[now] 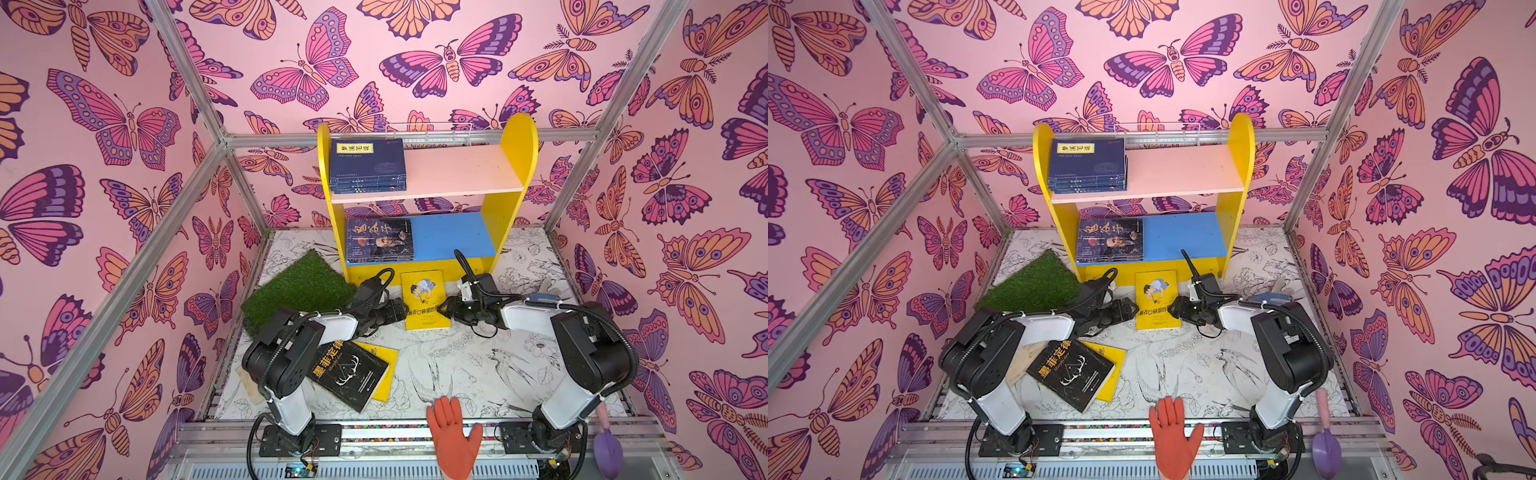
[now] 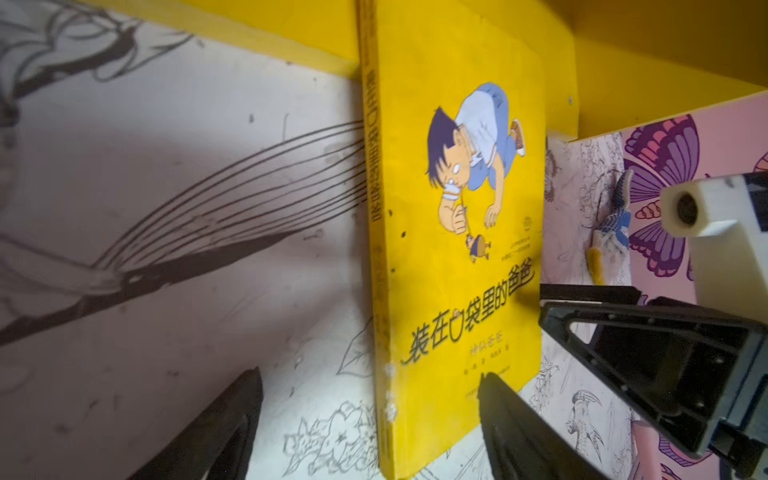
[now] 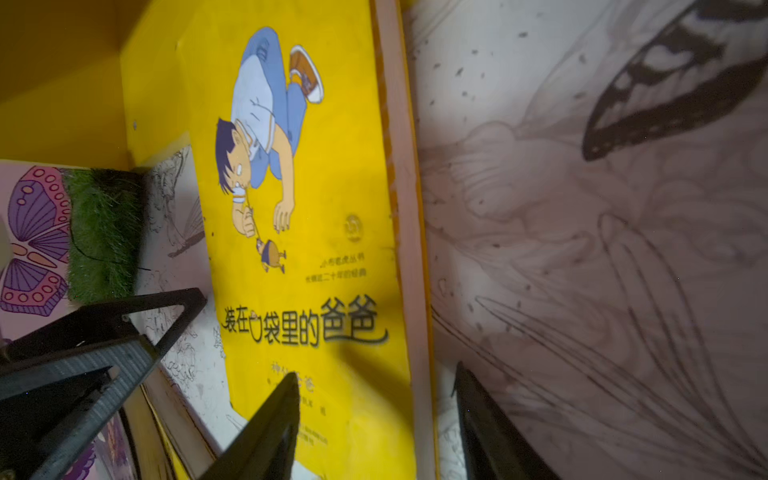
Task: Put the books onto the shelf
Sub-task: 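Open the right gripper and lower both grippers to the yellow picture book, then grip the yellow picture book with both grippers and tilt it upright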
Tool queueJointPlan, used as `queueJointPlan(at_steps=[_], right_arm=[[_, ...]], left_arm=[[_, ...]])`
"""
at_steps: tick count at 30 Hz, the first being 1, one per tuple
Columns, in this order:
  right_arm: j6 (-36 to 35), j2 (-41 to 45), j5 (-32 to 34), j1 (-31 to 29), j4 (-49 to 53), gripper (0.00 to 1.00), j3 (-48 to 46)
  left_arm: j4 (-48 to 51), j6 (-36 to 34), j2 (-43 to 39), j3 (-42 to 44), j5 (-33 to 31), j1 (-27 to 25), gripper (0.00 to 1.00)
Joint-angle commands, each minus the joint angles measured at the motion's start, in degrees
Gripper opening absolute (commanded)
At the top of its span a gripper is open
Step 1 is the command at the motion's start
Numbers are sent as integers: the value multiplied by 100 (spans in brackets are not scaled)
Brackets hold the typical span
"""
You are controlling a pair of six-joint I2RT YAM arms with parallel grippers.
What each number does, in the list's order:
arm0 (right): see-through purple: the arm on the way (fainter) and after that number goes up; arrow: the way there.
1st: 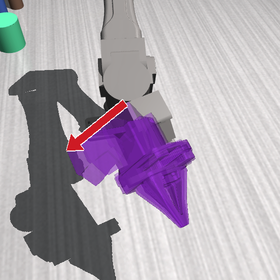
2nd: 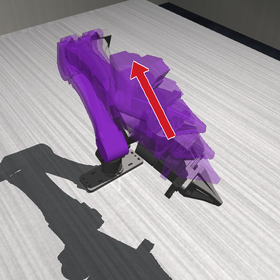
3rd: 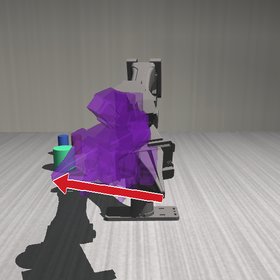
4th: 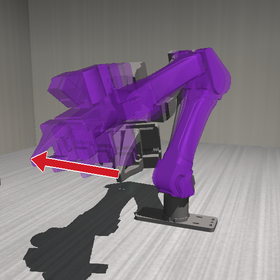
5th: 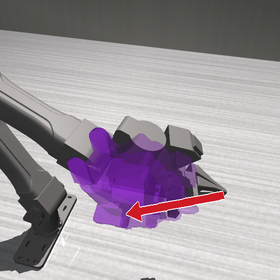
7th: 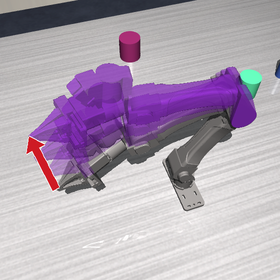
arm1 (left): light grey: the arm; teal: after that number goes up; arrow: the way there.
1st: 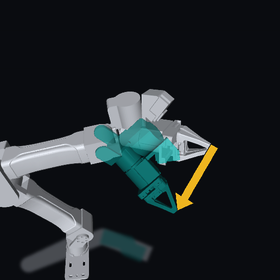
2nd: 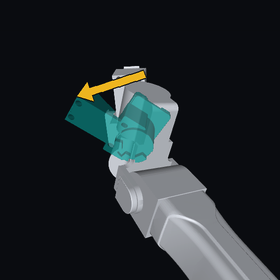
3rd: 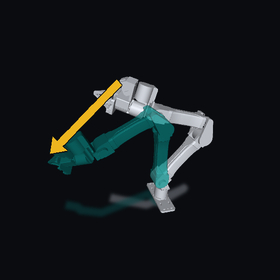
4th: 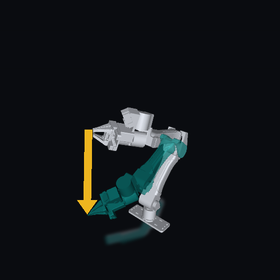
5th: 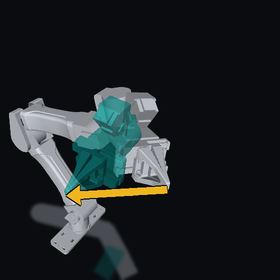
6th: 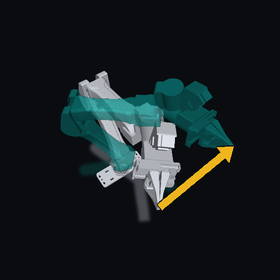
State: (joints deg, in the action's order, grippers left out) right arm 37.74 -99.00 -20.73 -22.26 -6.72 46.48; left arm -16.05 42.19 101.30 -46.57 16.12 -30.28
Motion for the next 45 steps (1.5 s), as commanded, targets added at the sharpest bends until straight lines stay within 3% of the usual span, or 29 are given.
queueJointPlan(at_steps=[1, 10, 16, 23, 30, 34, 36, 41, 45], right_arm=[[228, -235, -306, 11, -370, 59, -61], [581, -278, -594, 11, -896, 57, -354], [700, -203, -704, 9, -1064, 57, -457], [729, 187, -586, 17, -891, 57, -519], [906, 1706, 978, 306, 32, 58, -1035], [1018, 2578, 1439, 433, 242, 59, -1326], [950, 2901, 1269, 433, -9, 60, -1458], [998, 3217, -621, 312, -1599, 61, -1662], [1010, 3478, -1136, -209, -1952, 65, -1464]], left_arm=[[-63, -119, 385, -54, 425, -56, 83], [-419, -606, 935, -365, 1880, -74, 77], [-728, -769, 347, -307, 2439, -83, 52], [-777, -852, -129, -214, 2437, -135, 0], [-129, -1385, -1057, -117, 2706, -237, 0], [124, -1486, -1673, -31, 2942, -268, 0], [118, -1436, -2053, 30, 2562, -276, 0], [-651, -764, -2776, 219, 1112, -265, 0], [-1553, 132, -2776, 349, 289, -267, 0]])
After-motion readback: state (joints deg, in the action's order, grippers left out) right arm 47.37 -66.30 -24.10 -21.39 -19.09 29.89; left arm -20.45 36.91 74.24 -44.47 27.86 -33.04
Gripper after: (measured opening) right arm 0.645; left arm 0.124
